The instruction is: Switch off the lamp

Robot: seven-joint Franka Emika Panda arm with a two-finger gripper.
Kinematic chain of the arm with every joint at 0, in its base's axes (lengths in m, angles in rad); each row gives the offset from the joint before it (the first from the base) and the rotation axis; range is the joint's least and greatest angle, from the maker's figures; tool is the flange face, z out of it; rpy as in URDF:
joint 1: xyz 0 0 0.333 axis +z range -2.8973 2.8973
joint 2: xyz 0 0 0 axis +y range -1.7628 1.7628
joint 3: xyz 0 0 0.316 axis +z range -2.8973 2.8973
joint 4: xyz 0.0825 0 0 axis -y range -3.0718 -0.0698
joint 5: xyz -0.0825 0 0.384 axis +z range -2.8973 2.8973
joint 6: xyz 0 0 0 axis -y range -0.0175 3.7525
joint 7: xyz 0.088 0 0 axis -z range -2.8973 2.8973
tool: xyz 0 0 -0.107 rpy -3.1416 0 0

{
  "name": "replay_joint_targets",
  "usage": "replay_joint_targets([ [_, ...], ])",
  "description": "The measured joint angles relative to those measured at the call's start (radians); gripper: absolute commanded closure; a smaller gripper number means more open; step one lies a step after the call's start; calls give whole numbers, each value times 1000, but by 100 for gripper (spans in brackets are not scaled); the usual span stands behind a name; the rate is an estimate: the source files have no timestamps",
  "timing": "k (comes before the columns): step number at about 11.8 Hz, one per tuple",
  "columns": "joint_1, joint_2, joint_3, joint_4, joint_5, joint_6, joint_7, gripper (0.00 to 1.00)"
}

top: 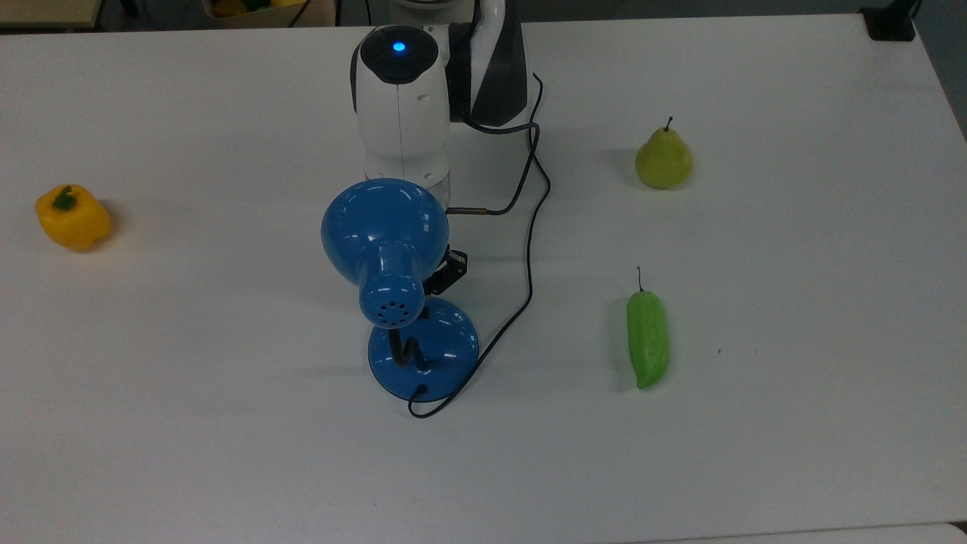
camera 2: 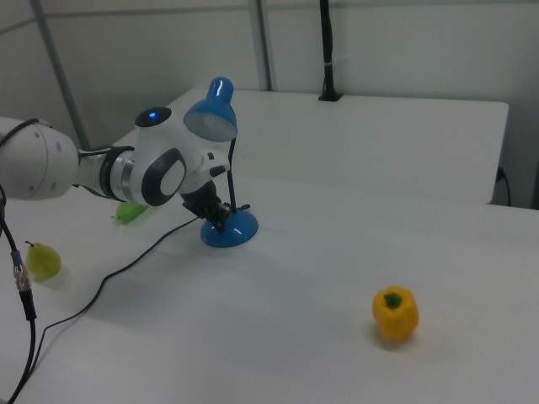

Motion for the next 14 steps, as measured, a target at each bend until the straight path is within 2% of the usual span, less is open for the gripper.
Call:
replay_joint_targets([
  [14,8,-16,0,-37,0,6,0,100],
])
